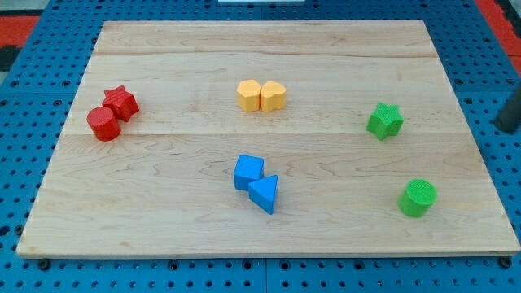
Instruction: Slightly move the green circle close to the green star
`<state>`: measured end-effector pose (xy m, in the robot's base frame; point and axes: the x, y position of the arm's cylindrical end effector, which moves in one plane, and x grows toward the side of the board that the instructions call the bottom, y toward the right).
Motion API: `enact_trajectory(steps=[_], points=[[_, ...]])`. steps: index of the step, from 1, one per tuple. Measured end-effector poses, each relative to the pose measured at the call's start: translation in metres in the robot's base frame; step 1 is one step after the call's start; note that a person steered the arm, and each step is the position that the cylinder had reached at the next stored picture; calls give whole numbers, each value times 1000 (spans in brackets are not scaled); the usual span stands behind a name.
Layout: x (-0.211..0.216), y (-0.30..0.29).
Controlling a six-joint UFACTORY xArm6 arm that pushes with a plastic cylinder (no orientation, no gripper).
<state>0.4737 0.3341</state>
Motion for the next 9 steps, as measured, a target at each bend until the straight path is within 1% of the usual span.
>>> enact_trajectory(steps=[1, 2, 3, 4, 5, 6, 7, 8, 9], points=[[68, -74], [126, -124], [116, -180], [72, -156], [58, -190], [109, -204], [125, -149], [85, -128], [41, -187]])
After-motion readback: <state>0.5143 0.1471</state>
